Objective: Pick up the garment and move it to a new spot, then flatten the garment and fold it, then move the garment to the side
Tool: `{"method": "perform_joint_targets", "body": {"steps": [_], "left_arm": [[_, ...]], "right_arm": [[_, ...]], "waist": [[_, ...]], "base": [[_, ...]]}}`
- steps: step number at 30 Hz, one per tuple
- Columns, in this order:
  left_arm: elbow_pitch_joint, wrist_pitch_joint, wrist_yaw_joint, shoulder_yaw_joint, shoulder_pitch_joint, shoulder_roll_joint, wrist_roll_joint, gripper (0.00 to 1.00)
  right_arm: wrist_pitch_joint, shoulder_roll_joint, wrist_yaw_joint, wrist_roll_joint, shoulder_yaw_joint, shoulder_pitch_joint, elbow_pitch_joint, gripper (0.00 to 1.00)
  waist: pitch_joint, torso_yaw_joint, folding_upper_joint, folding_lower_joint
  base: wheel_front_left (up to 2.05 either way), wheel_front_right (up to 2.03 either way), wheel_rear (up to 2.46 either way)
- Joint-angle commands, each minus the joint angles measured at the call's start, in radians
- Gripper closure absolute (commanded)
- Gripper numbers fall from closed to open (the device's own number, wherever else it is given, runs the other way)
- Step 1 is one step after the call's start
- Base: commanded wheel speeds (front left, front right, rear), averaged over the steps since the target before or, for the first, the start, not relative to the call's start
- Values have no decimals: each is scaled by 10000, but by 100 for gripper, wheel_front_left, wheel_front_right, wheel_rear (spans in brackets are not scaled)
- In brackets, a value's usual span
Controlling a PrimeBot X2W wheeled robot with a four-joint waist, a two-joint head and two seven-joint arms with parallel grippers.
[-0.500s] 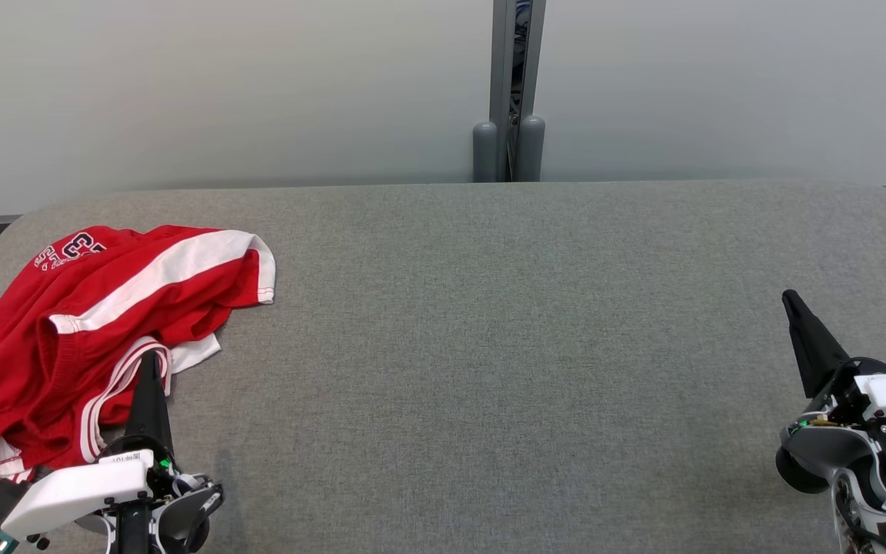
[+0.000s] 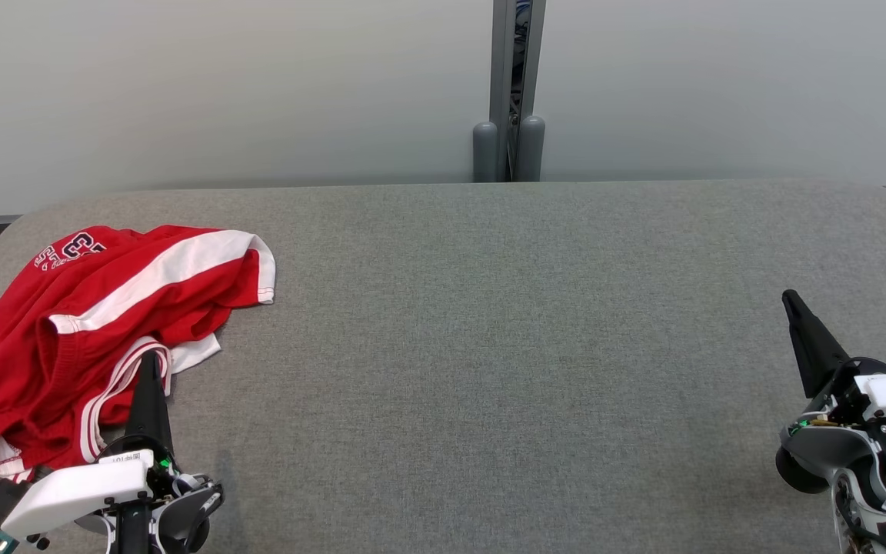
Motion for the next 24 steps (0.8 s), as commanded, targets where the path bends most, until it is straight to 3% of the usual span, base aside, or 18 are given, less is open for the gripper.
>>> {"method": "perform_joint_targets", "body": {"steps": [1, 7, 8, 24], "left_arm": [[-10, 36, -32, 7, -175, 59, -12, 100], [-10, 36, -32, 7, -175, 59, -12, 100], [26, -7, 0, -4, 20, -4, 4, 0], [107, -283, 5, -487, 386, -81, 550, 0]], "right_arm": [[1, -68, 2, 14, -12, -43, -28, 100], [1, -68, 1, 14, -10, -43, -28, 100], [-4, 8, 0, -2, 4, 19, 23, 0], [-896, 125, -2, -291, 412, 998, -461, 0]], "waist": [[0, 0, -1, 0], [0, 0, -1, 0], [0, 0, -1, 0], [-8, -3, -1, 0]], "base": [[0, 0, 0], [0, 0, 0], [0, 0, 0], [0, 0, 0]]}}
